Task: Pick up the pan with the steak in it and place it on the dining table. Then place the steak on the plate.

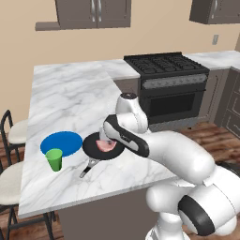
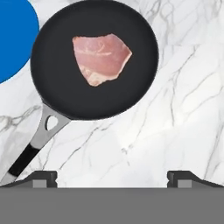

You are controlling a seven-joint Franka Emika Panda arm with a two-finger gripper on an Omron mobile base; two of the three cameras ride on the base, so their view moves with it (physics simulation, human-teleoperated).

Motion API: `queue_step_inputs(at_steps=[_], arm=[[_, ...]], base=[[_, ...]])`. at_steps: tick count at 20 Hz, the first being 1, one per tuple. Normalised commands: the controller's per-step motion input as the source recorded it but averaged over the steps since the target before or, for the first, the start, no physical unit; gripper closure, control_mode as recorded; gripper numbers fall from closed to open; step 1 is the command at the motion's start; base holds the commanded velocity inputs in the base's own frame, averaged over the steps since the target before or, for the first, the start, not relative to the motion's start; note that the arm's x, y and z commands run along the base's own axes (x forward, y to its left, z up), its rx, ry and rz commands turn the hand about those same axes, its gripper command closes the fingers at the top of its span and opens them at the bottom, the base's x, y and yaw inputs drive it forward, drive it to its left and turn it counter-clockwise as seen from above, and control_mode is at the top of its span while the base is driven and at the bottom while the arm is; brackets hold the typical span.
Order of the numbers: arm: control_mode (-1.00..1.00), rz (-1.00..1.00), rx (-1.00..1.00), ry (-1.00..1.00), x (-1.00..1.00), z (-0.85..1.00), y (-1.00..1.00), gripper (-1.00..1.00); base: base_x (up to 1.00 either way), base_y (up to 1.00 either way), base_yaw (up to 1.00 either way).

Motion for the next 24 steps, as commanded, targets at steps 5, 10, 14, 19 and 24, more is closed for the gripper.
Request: queue_step_inputs(at_steps=[5,10,14,19,24], arm=[[-1.00,0.11,0.00,-0.02,0.67,0.00,-0.06,-1.00],[-1.00,0.10,-0.04,0.00,0.57,-0.02,0.02,-1.00],[-1.00,0.04,-0.09,0.00,0.16,-0.05,0.12,-1.00],[-1.00,0.00,-0.02,0.00,0.00,-0.01,0.05,-1.00],[-1.00,0.00,0.00,0.00,0.00,-0.14,0.00,-1.00]], base=[[0.00,0.00,0.00],[0.00,0.00,0.00],[0.00,0.00,0.00],[0.00,0.00,0.00],[0.00,0.00,0.00]])
